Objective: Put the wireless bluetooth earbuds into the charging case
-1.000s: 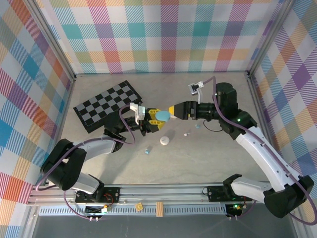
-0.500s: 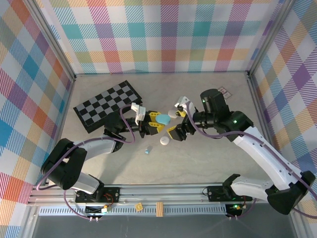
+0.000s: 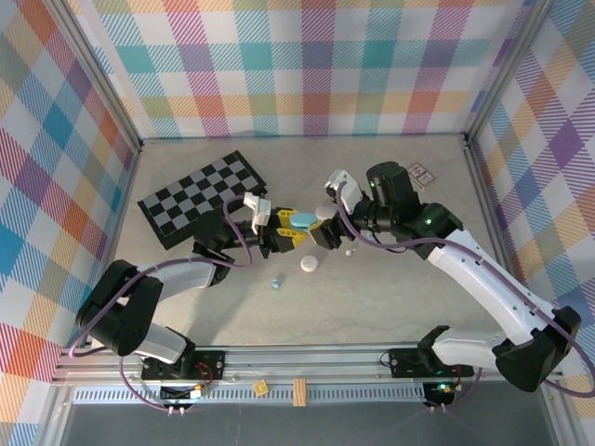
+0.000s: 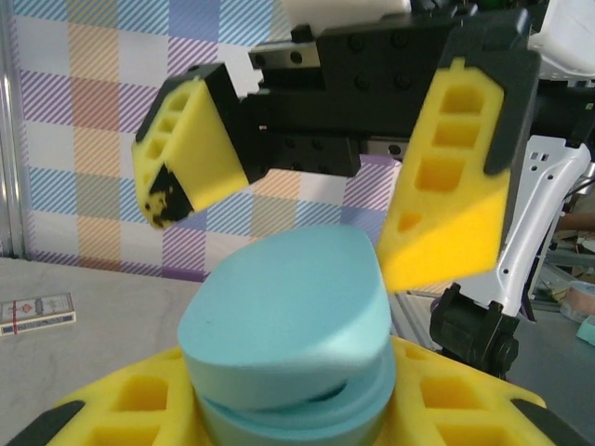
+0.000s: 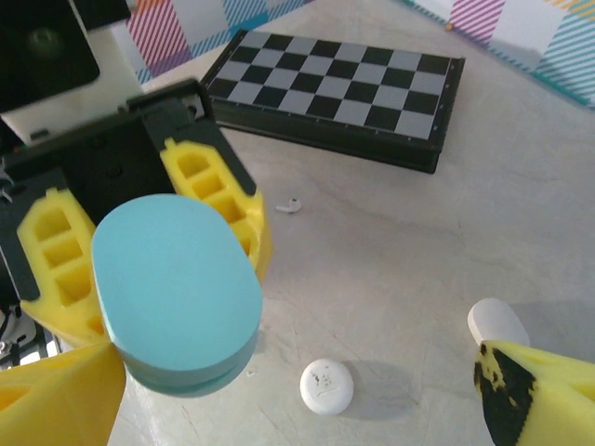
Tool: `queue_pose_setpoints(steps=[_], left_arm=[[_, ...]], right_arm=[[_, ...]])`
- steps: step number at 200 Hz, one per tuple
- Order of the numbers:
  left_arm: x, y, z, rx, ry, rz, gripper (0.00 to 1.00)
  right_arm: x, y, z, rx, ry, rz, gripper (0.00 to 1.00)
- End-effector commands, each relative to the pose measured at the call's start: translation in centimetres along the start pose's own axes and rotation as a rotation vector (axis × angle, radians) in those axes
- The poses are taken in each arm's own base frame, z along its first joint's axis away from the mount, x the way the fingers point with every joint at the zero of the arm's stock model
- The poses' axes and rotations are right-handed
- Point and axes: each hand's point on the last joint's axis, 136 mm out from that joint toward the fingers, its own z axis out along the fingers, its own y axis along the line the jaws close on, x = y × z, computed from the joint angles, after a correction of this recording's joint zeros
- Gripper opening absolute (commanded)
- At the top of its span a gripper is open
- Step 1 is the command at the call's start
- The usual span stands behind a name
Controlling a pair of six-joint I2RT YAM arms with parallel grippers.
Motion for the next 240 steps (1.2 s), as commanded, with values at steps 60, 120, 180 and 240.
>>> queue_pose_setpoints(steps=[60,120,180,240], left_arm=[[-1.5,-2.2,-0.4,0.063,-0.019,0.065,0.36],[-1.5,-2.4,-0.7,0.040,0.001,0.085,0.36],[-1.6,-3.1,-0.9,0.037,0.030,0.107,0.37],[-2.0,-4.1,-0.7,0.074,0.052,0.090,0.37]], right_arm=[[-3.2,-1.3,-1.1,0.074,-0.104,0.080,0.94],[-3.4,-0.1,-1.0,0.001,-0.084,0.112,0.90],[-3.6,1.8,-0.1,-0.135,-0.066,0.119,0.60],[-3.2,3.3,0.6,-0.243,-0.064,0.007,0.41]])
